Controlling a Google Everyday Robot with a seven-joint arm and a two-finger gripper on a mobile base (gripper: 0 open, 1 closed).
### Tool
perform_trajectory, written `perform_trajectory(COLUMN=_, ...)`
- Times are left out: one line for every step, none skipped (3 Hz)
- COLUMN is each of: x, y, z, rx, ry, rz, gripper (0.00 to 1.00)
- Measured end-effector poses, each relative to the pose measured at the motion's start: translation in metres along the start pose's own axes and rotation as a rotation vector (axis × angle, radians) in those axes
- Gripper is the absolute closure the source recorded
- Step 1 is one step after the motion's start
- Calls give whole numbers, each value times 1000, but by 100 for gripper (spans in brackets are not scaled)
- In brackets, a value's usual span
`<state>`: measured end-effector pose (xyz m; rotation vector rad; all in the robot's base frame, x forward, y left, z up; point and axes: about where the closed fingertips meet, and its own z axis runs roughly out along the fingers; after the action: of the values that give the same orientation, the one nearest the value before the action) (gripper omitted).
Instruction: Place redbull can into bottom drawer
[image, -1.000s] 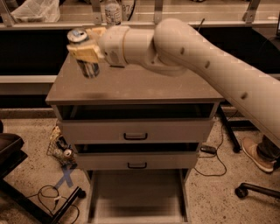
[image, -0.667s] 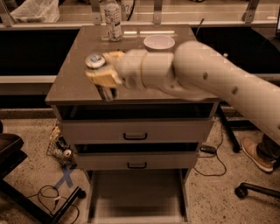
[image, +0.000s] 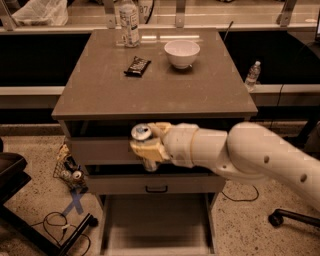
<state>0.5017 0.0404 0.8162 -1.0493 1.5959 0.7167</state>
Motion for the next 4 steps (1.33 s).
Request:
perform_trajectory(x=59, y=4, z=-3, rx=-20, ry=-2, rz=26, gripper=100)
perform_trajectory(x=115, y=2, z=0, rx=-48, ry=-18, rz=21, gripper=100)
perform_trajectory(x=165, y=-6, z=-1, rx=-39, ry=-42, rz=5, gripper=100)
perform_trajectory(x=169, y=-7, z=0, rx=-36, ry=-40, rz=12, gripper=100)
